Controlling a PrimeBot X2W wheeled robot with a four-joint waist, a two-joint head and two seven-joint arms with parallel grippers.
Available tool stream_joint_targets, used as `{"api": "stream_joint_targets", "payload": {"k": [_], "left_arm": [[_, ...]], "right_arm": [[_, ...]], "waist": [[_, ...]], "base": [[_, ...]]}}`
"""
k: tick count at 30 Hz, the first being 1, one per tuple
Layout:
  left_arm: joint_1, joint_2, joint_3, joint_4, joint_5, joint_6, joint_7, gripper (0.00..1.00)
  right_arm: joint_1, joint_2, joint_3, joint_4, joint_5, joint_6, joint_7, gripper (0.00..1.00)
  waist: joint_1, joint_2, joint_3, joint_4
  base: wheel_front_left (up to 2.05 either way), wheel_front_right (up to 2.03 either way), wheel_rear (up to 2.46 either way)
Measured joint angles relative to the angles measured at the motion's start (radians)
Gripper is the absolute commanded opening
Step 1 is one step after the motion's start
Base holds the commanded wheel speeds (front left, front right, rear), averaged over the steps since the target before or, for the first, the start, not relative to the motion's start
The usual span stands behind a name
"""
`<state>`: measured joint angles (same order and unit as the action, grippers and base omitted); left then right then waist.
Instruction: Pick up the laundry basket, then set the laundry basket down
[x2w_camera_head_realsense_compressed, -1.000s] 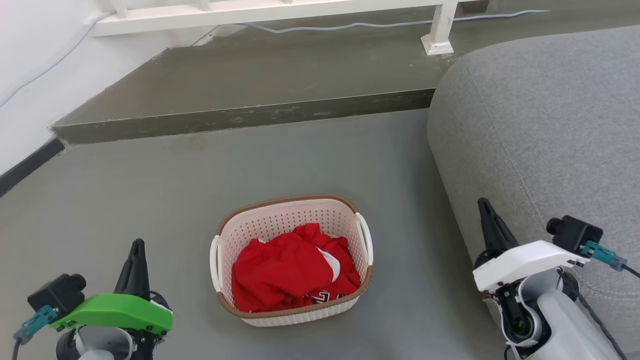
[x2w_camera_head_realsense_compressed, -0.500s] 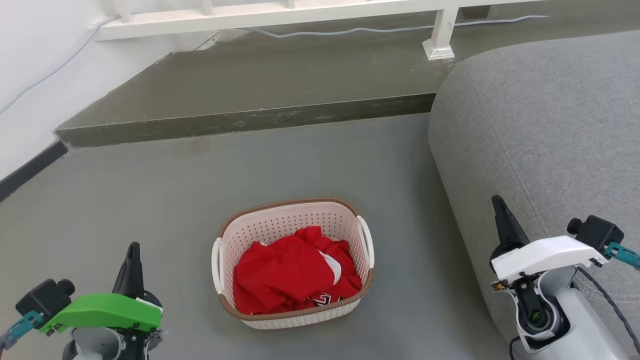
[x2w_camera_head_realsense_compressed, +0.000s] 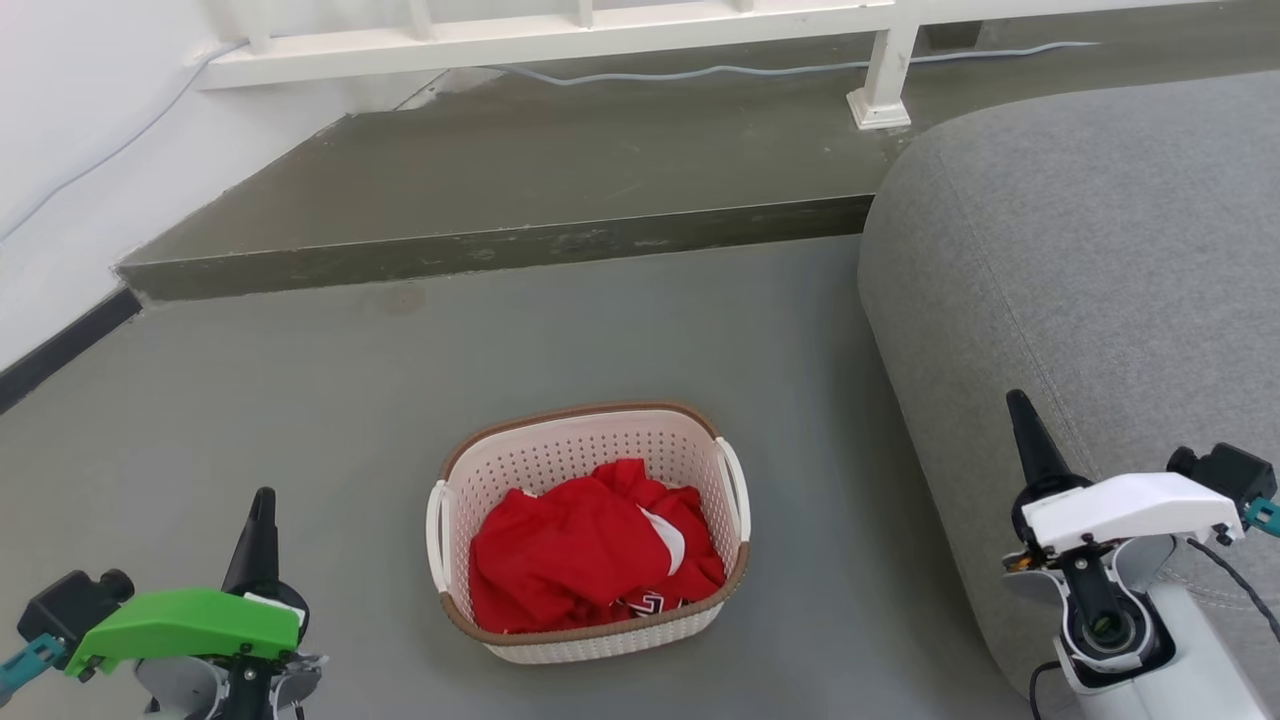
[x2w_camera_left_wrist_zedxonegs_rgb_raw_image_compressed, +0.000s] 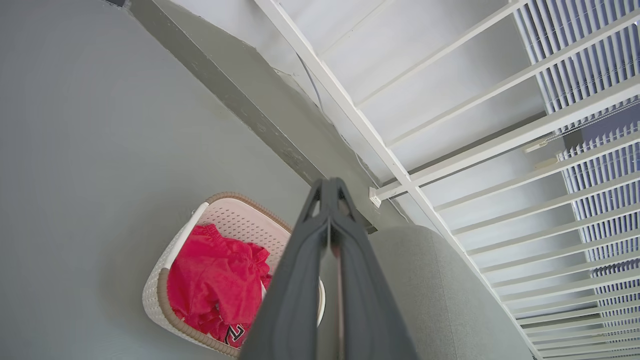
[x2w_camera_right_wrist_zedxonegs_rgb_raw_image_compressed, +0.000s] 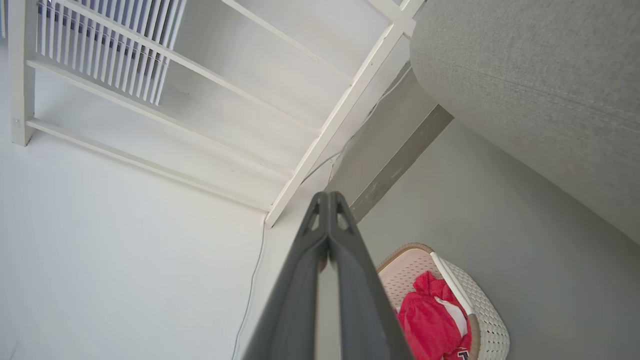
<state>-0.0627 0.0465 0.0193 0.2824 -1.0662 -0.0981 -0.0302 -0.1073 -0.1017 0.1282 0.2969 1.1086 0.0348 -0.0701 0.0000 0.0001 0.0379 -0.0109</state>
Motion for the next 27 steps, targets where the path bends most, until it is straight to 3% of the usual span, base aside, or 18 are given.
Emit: {"api": "stream_joint_targets", "payload": {"k": [27], "left_arm": [[0.0, -0.005, 0.043, 0.0, -0.328, -0.013, 0.091, 0.0]], "right_arm": [[0.014, 0.019, -0.137, -0.005, 0.329, 0.052, 0.09, 0.0]], "waist": [[0.0, 0.0, -0.022, 0.007]], "base": [[0.0, 0.0, 0.0]]}}
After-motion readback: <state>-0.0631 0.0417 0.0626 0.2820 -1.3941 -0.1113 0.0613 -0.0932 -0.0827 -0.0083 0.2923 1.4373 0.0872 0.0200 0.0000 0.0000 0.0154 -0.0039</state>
